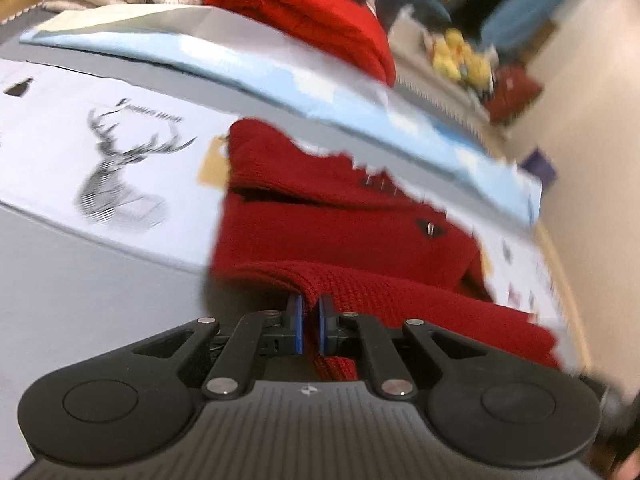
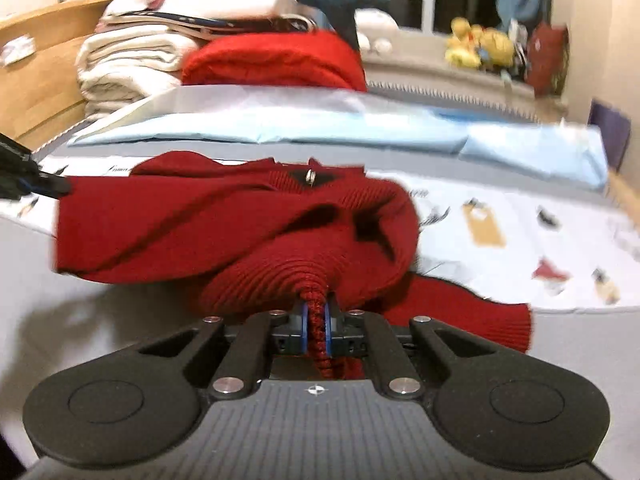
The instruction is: Fold small clothes
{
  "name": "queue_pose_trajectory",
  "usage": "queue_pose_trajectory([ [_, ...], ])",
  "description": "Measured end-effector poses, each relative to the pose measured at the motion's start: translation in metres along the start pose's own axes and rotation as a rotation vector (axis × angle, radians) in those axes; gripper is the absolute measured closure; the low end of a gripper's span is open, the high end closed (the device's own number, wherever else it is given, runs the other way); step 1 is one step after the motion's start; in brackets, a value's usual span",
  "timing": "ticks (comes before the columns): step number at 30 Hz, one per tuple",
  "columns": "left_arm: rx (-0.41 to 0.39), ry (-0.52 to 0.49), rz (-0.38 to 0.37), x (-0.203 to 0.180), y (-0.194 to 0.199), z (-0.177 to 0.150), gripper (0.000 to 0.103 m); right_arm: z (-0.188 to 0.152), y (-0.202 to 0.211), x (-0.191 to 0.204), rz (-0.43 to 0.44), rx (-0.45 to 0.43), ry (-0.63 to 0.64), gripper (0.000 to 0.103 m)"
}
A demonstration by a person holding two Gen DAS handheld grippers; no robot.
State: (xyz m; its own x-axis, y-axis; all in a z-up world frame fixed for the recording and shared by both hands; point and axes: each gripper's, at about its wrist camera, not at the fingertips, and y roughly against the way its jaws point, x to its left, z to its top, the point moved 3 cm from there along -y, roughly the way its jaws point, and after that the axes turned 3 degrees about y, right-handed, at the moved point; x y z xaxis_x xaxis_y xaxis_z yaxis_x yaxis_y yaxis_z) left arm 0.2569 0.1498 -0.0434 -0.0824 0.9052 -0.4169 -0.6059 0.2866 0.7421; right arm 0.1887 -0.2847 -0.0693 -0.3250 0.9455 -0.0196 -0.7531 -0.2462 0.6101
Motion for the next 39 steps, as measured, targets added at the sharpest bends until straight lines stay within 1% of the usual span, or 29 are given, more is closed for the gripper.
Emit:
queue_pose_trajectory([
  [2, 0.042, -0.043, 0.020, 0.017, 0.020, -0.019, 0.099, -0.009, 0.020, -0.004, 0.045, -0.001, 0.066, 0.096],
  [3, 0.061, -0.072, 0.040, 0.025, 0.027, -0.032, 0.101, -0.018, 0.031, -0.003, 0.084, 0.008, 0.113, 0.096],
  [4, 0.077, -0.089, 0.061, 0.034, 0.029, -0.046, 0.103, -0.028, 0.040, 0.001, 0.141, 0.033, 0.155, 0.096],
  [5, 0.099, -0.096, 0.093, 0.047, 0.029, -0.059, 0.103, -0.039, 0.045, 0.004, 0.190, 0.073, 0.186, 0.096],
  [6, 0.141, -0.090, 0.111, 0.059, 0.025, -0.073, 0.103, -0.051, 0.047, 0.007, 0.246, 0.133, 0.204, 0.095],
  [7, 0.200, -0.072, 0.131, 0.069, 0.019, -0.083, 0.103, -0.062, 0.047, 0.011, 0.288, 0.194, 0.220, 0.094],
  [8, 0.219, -0.056, 0.155, 0.075, 0.018, -0.085, 0.103, -0.070, 0.047, 0.013, 0.292, 0.227, 0.236, 0.090],
  [9, 0.198, -0.044, 0.164, 0.077, 0.021, -0.083, 0.101, -0.071, 0.047, 0.012, 0.282, 0.234, 0.228, 0.088],
  [10, 0.176, -0.032, 0.157, 0.078, 0.024, -0.079, 0.100, -0.068, 0.047, 0.006, 0.275, 0.223, 0.177, 0.083],
  [11, 0.169, -0.014, 0.139, 0.078, 0.025, -0.077, 0.092, -0.062, 0.047, -0.002, 0.276, 0.201, 0.113, 0.079],
  [12, 0.174, 0.001, 0.119, 0.077, 0.024, -0.076, 0.084, -0.056, 0.048, -0.016, 0.266, 0.166, 0.023, 0.077],
  [13, 0.186, 0.005, 0.107, 0.075, 0.021, -0.077, 0.081, -0.049, 0.046, -0.025, 0.249, 0.143, -0.043, 0.072],
  [14, 0.203, -0.009, 0.098, 0.070, 0.016, -0.078, 0.072, -0.045, 0.043, -0.037, 0.219, 0.121, -0.105, 0.069],
  [15, 0.216, -0.030, 0.097, 0.064, 0.011, -0.078, 0.067, -0.041, 0.040, -0.048, 0.172, 0.101, -0.165, 0.068],
  [16, 0.233, -0.055, 0.098, 0.058, 0.003, -0.080, 0.066, -0.040, 0.032, -0.056, 0.131, 0.093, -0.210, 0.066],
  [17, 0.255, -0.079, 0.106, 0.055, -0.006, -0.083, 0.065, -0.039, 0.024, -0.063, 0.088, 0.102, -0.248, 0.062],
  [18, 0.283, -0.101, 0.129, 0.052, -0.015, -0.087, 0.065, -0.040, 0.012, -0.068, 0.041, 0.135, -0.277, 0.061],
  [20, 0.318, -0.132, 0.174, 0.046, -0.035, -0.095, 0.065, -0.044, -0.010, -0.072, -0.015, 0.179, -0.316, 0.061],
  [22, 0.345, -0.141, 0.197, 0.049, -0.046, -0.103, 0.064, -0.049, -0.032, -0.076, -0.045, 0.232, -0.350, 0.061],
  [24, 0.380, -0.130, 0.212, 0.053, -0.054, -0.107, 0.064, -0.059, -0.044, -0.075, -0.057, 0.265, -0.375, 0.061],
  [27, 0.403, -0.125, 0.223, 0.059, -0.060, -0.110, 0.064, -0.060, -0.078, -0.071, -0.061, 0.334, -0.389, 0.059],
  [30, 0.422, -0.127, 0.215, 0.061, -0.066, -0.112, 0.064, -0.068, -0.092, -0.060, -0.048, 0.398, -0.379, 0.058],
  [31, 0.426, -0.133, 0.213, 0.061, -0.067, -0.112, 0.065, -0.068, -0.100, -0.054, -0.044, 0.410, -0.351, 0.056],
  [32, 0.429, -0.142, 0.210, 0.061, -0.069, -0.112, 0.066, -0.068, -0.102, -0.048, -0.058, 0.410, -0.304, 0.059],
  [33, 0.431, -0.152, 0.211, 0.060, -0.070, -0.113, 0.067, -0.067, -0.103, -0.045, -0.069, 0.408, -0.275, 0.067],
  [35, 0.435, -0.174, 0.202, 0.057, -0.072, -0.113, 0.083, -0.065, -0.100, -0.045, -0.046, 0.401, -0.296, 0.084],
  [36, 0.430, -0.195, 0.203, 0.054, -0.072, -0.114, 0.090, -0.063, -0.095, -0.046, -0.046, 0.385, -0.306, 0.084],
  [37, 0.423, -0.229, 0.207, 0.051, -0.070, -0.116, 0.090, -0.059, -0.085, -0.048, -0.060, 0.357, -0.297, 0.086],
  [39, 0.412, -0.251, 0.214, 0.047, -0.065, -0.117, 0.092, -0.050, -0.063, -0.053, -0.093, 0.303, -0.279, 0.087],
])
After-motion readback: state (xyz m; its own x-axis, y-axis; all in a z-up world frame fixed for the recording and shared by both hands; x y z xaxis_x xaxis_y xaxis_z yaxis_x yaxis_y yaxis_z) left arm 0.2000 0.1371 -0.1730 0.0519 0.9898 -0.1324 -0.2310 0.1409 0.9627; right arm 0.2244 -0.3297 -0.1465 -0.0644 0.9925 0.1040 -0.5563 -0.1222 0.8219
